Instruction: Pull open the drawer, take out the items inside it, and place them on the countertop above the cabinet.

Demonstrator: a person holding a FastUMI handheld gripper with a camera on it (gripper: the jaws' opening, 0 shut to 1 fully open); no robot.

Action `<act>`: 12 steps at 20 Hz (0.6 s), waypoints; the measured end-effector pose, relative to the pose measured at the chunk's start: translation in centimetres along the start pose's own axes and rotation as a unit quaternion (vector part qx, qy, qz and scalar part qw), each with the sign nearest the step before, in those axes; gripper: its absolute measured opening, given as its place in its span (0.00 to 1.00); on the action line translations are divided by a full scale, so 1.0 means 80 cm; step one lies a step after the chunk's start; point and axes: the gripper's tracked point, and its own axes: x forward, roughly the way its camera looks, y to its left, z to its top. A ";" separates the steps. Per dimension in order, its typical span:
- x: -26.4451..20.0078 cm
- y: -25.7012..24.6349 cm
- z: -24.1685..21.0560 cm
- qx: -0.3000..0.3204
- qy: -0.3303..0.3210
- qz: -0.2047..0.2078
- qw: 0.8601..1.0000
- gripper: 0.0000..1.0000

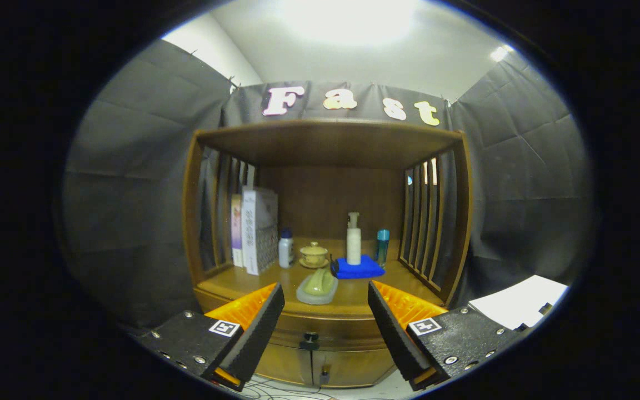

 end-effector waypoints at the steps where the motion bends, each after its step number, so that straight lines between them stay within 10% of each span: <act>1: -0.014 0.002 0.013 -0.001 -0.009 0.003 1.000 0.94; 12: -0.117 0.042 0.075 0.100 -0.043 0.002 0.994 0.93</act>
